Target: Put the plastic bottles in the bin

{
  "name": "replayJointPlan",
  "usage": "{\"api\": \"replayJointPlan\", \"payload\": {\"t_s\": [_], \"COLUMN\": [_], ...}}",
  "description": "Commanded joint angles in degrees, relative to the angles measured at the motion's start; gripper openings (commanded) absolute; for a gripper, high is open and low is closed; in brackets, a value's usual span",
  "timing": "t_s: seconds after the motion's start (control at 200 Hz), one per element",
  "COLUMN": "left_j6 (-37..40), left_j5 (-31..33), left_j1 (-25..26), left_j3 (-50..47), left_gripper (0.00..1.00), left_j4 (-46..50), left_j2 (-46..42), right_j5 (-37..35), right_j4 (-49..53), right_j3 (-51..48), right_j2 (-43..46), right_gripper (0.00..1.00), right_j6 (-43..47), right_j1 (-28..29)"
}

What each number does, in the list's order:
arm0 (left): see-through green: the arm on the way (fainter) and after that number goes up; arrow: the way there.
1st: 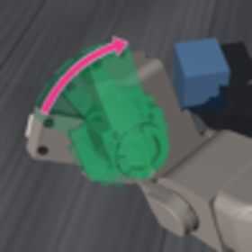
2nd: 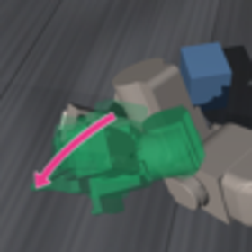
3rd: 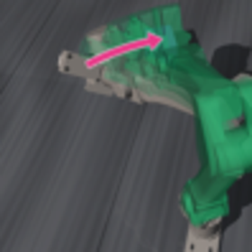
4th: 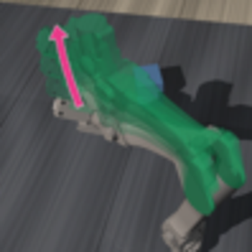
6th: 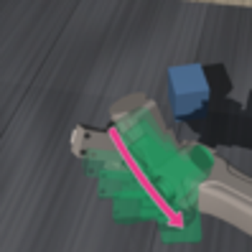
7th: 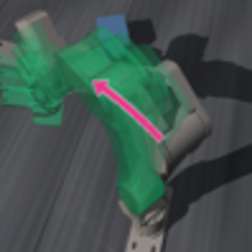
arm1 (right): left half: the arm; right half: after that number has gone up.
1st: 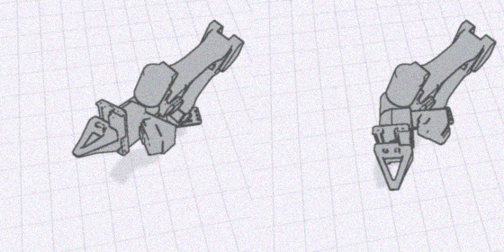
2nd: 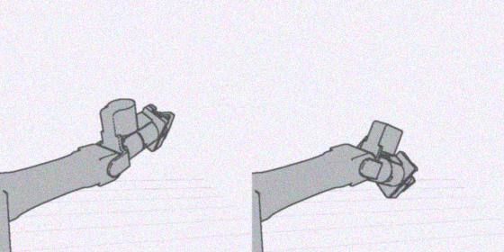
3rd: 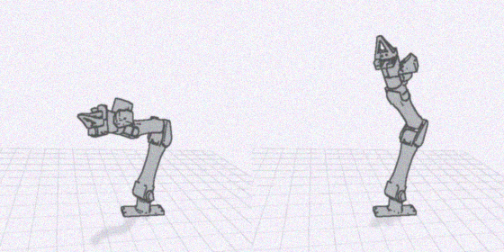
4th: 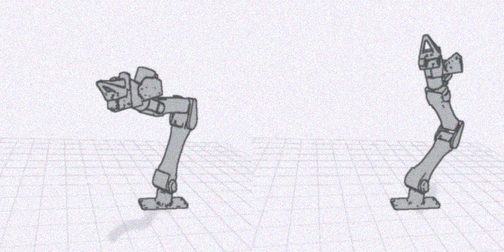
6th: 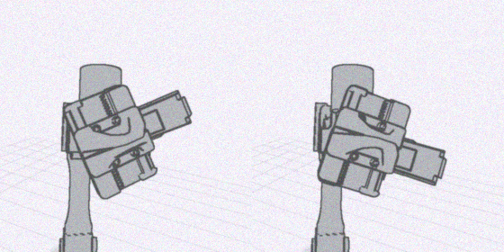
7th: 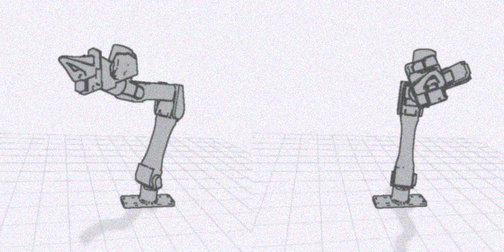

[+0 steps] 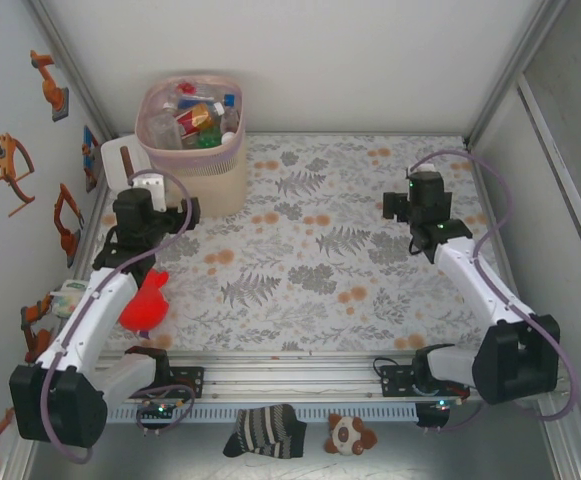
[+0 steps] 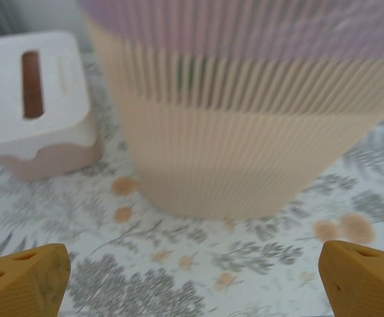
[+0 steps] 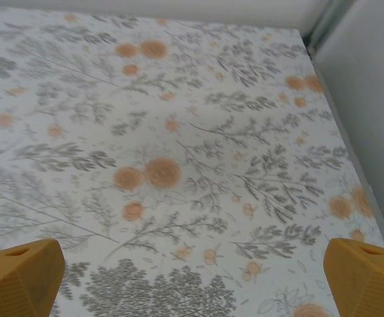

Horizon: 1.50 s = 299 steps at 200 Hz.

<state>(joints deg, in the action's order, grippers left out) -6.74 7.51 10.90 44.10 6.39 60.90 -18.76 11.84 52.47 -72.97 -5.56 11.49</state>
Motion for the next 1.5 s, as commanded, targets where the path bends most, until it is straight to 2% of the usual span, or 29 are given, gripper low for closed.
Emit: {"api": "replayJointPlan", "payload": {"t_s": [0.0,0.145,0.225,0.33,0.411,0.571,0.681,0.736,0.841,0.911,0.976,1.016,1.207,1.357,1.402,1.492], "left_j6": [0.54,4.56,5.63,6.16,6.31,5.26,5.34,5.42,5.58,6.17,5.84,5.86,5.53,5.54,5.51,5.47], "left_j5": [9.20,9.84,10.36,7.46,2.91,-5.57,-7.41,-8.53,-10.10,-11.63,-11.98,-11.59,-9.82,-9.75,-9.63,-9.73], "left_j1": [0.09,0.01,-0.79,-3.31,-5.62,-9.58,-10.02,-10.27,-10.52,-10.63,-10.90,-10.81,-10.63,-10.54,-10.54,-10.63], "left_j3": [-2.16,-5.92,-8.63,-11.84,-14.03,-12.90,-16.75,-18.35,-22.51,-21.07,-21.56,-21.26,-21.05,-21.06,-21.05,-20.98], "left_gripper": [0.96,0.96,0.96,0.96,0.96,0.96,0.96,0.96,0.96,0.96,0.96,0.96,0.96,0.96,0.96,0.96], "left_j4": [-3.98,-11.91,-19.14,-28.16,-34.99,-37.00,-46.95,-47.77,-59.13,-54.24,-56.86,-55.28,-55.02,-55.00,-55.16,-54.84], "left_j2": [3.60,9.10,11.64,14.51,16.84,22.59,26.14,25.26,28.01,26.95,27.80,27.25,27.45,27.43,27.38,27.43], "right_j5": [-9.21,-8.84,-7.30,-4.23,-1.00,5.19,6.72,7.84,10.46,12.48,13.40,13.24,11.73,10.91,10.73,10.84], "right_j4": [-8.52,-21.35,-26.98,-34.83,-42.81,-50.18,-53.57,-53.85,-51.54,-47.08,-40.49,-37.53,-38.99,-35.14,-37.79,-50.83], "right_j3": [-2.28,-7.62,-9.68,-12.16,-15.19,-16.25,-17.13,-17.80,-18.02,-17.55,-16.76,-17.05,-21.82,-22.69,-25.61,-32.14], "right_j2": [-3.23,-7.89,-10.42,-11.27,-11.34,-14.61,-17.84,-16.87,-13.78,-10.83,-7.82,-6.32,-2.20,-1.66,-1.14,-2.26], "right_gripper": [0.99,0.99,0.99,0.99,0.99,0.99,0.99,0.99,0.99,0.98,0.98,0.98,0.99,0.98,0.99,0.99], "right_j6": [-0.24,4.43,3.06,1.77,2.39,3.21,1.01,0.03,-0.24,-0.37,-0.30,-0.18,0.19,2.73,2.86,3.14], "right_j1": [-1.07,-2.41,-3.58,-4.81,-5.56,-7.68,-9.64,-10.20,-10.43,-10.43,-10.43,-10.42,-10.63,-10.61,-10.63,-10.90]}}
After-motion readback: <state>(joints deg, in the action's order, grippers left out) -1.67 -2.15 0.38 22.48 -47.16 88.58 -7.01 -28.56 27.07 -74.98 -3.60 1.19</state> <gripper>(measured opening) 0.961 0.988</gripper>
